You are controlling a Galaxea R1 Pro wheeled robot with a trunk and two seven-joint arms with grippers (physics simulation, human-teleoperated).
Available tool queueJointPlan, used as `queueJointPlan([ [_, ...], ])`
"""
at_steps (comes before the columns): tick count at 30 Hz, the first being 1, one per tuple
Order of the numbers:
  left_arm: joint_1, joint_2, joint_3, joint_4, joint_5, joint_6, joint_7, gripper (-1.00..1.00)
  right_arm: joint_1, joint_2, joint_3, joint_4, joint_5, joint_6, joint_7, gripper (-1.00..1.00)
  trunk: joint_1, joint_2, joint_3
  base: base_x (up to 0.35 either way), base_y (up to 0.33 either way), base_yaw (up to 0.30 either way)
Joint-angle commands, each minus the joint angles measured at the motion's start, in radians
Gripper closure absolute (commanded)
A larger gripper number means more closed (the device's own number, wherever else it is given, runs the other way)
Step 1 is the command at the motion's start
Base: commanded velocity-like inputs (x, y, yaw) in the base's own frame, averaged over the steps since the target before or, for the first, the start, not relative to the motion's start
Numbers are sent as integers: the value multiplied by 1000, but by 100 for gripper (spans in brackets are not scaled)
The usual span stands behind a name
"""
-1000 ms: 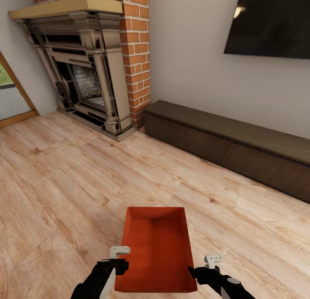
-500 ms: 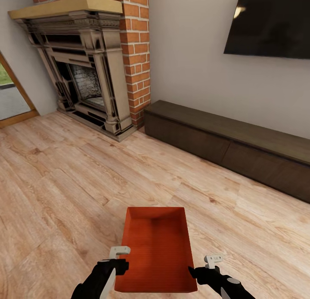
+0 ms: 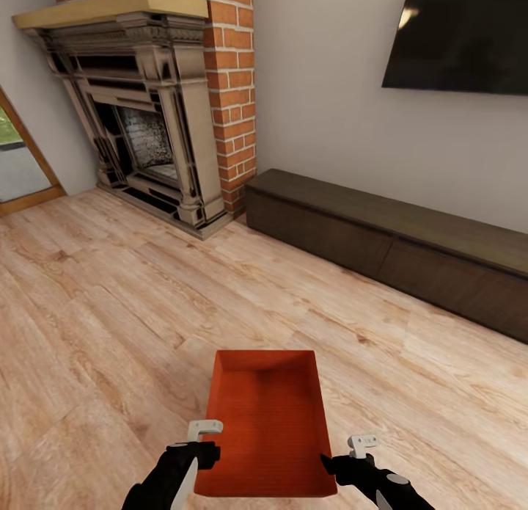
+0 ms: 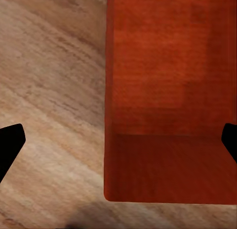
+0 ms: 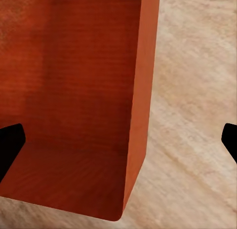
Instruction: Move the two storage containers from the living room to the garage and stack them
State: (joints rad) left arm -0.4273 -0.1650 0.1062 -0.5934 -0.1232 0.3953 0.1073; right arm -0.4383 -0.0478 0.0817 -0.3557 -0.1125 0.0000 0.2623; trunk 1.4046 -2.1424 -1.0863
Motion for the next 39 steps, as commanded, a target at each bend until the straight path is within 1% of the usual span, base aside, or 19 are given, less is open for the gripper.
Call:
queueJointPlan([
  [1, 0, -2, 6, -2, -10, 5, -3, -100, 0, -1, 8, 0, -11, 0, 0, -100, 4, -8, -4, 0, 0, 0],
  [6, 0, -2, 6, -2, -10, 5, -3, -100, 0, -1, 8, 0, -11, 0, 0, -100, 23, -43, -20, 0, 0, 0],
  [39, 0, -4, 6, 0, -10, 5, -3, -100, 0, -1, 8, 0, -10, 0, 0, -100, 23, -43, -20, 0, 0, 0],
])
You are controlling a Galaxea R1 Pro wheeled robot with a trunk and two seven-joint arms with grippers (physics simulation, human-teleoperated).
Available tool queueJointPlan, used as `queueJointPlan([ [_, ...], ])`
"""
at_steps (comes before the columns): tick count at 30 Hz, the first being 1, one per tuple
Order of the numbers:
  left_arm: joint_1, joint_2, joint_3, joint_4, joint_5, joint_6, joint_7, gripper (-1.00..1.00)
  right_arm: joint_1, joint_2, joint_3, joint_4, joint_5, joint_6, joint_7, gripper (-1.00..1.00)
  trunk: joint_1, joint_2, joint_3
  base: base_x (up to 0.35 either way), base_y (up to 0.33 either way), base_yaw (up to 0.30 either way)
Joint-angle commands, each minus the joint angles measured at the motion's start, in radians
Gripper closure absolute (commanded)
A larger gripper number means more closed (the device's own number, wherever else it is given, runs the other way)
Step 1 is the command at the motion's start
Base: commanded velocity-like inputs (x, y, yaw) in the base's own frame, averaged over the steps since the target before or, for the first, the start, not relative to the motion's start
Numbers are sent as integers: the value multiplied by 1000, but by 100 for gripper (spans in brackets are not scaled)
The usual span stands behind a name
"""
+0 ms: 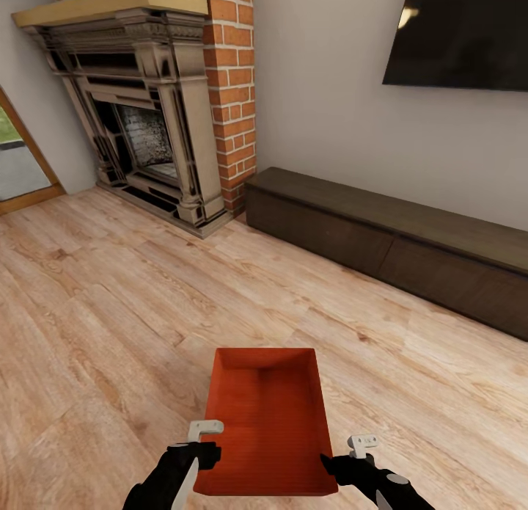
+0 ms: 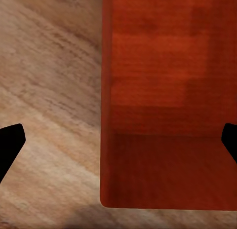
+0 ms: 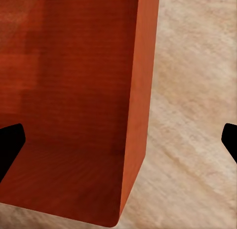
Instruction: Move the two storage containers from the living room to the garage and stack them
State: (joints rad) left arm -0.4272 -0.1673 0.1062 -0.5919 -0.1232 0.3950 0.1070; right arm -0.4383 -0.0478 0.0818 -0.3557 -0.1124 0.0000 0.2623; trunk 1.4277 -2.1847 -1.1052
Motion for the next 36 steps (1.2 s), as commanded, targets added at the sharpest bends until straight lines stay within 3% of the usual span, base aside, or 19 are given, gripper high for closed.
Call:
queueJointPlan([
  [1, 0, -1, 6, -2, -10, 5, -3, -100, 0, -1, 8, 0, -10, 0, 0, -100, 4, -7, -4, 0, 0, 0],
  [18, 0, -1, 6, -2, -10, 5, -3, -100, 0, -1, 9, 0, -10, 0, 1, -100, 69, -126, -57, 0, 0, 0],
  [36, 0, -2, 6, -2, -10, 4, -3, -100, 0, -1, 9, 0, -10, 0, 1, -100, 69, -126, -57, 0, 0, 0],
])
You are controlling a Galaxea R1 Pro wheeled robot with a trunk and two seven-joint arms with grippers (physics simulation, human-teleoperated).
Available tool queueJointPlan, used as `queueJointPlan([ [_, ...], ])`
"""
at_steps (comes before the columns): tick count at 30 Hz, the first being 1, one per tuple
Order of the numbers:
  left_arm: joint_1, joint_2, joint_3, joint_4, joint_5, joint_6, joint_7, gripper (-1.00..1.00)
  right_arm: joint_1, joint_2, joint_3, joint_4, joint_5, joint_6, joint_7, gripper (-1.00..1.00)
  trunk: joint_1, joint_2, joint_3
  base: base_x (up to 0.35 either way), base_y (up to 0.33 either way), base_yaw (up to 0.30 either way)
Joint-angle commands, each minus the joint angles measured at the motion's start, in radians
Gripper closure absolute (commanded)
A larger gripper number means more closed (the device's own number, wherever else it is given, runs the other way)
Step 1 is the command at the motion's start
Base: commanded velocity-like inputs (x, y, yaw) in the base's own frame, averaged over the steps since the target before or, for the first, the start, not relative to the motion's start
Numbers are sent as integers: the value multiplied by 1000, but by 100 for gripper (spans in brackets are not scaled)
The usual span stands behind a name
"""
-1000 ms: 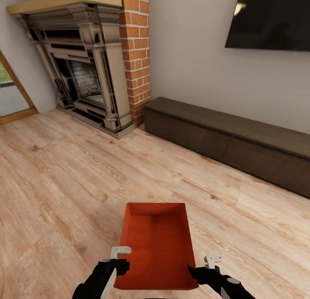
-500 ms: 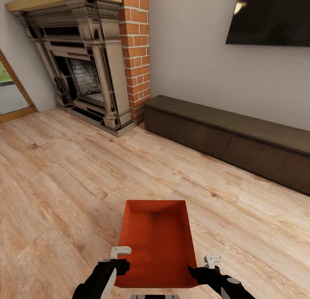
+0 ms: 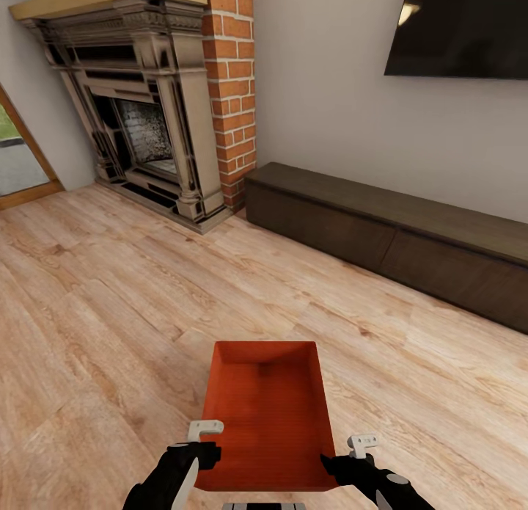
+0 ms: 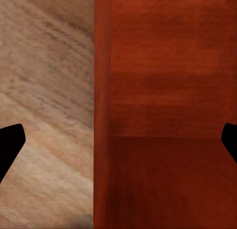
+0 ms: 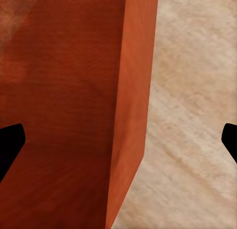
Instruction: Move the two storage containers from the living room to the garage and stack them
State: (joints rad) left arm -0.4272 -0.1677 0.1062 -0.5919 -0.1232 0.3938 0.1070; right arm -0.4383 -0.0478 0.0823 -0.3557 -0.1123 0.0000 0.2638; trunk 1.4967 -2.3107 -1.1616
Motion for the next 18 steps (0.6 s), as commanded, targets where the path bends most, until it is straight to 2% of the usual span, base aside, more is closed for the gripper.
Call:
queueJointPlan([
  [1, 0, -2, 6, -2, -10, 5, -3, -100, 0, -1, 8, 0, -10, 0, 0, -100, 0, 0, -1, 0, 0, 0],
  [18, 0, -1, 6, -1, -10, 5, -3, -100, 0, -1, 8, 0, -5, 0, 0, -100, 0, 0, -1, 0, 0, 0],
])
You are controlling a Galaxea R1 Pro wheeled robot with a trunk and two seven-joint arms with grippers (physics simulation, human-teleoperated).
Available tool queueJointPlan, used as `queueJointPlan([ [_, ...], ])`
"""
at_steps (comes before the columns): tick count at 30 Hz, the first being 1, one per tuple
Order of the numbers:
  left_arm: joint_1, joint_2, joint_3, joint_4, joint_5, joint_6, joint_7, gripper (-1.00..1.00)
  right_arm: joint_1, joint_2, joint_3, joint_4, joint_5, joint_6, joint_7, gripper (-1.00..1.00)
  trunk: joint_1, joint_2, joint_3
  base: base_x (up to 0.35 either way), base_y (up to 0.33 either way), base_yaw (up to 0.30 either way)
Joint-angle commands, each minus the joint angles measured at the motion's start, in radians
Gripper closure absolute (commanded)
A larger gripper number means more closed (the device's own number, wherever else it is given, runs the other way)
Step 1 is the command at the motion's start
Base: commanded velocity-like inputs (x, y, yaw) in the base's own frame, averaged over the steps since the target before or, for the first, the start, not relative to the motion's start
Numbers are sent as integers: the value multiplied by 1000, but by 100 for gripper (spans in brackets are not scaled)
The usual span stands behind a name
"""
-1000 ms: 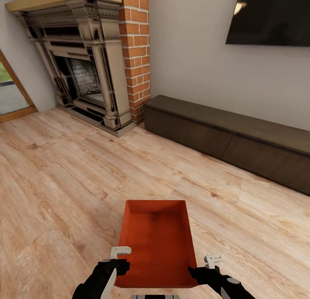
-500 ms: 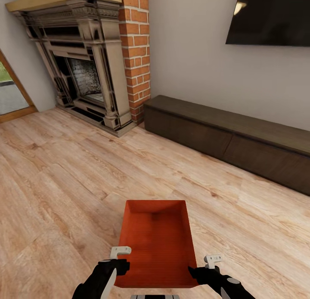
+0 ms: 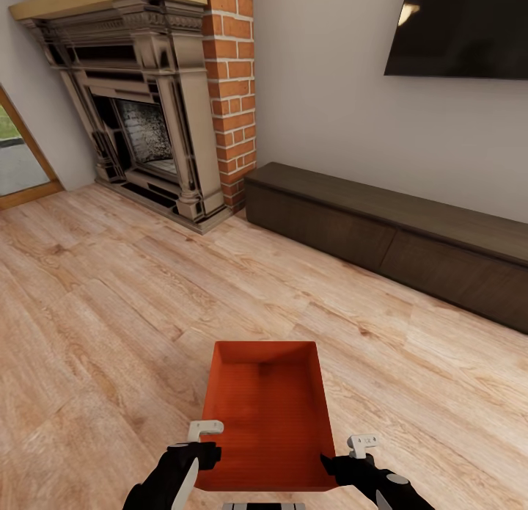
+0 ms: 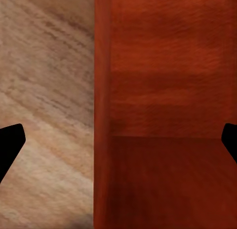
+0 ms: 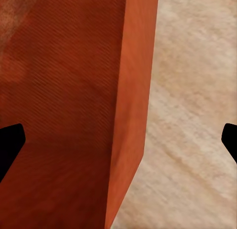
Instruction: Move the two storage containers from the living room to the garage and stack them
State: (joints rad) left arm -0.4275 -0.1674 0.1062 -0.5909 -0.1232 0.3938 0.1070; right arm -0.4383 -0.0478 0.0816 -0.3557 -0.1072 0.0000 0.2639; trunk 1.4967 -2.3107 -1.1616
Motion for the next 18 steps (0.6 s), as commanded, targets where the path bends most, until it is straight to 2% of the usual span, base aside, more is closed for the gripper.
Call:
queueJointPlan([
  [1, 0, -1, 6, -2, -10, 5, -3, -100, 0, -1, 8, 0, -10, 0, 0, -100, 0, 0, -1, 0, 0, 0],
  [6, 0, -2, 6, -1, -10, 5, -3, -100, 0, -1, 8, 0, -11, 0, 0, -100, 19, -35, -16, 0, 0, 0],
  [18, 0, 2, 6, -2, -10, 5, -3, -100, 0, -1, 8, 0, -11, 0, 0, -100, 19, -35, -16, 0, 0, 0],
])
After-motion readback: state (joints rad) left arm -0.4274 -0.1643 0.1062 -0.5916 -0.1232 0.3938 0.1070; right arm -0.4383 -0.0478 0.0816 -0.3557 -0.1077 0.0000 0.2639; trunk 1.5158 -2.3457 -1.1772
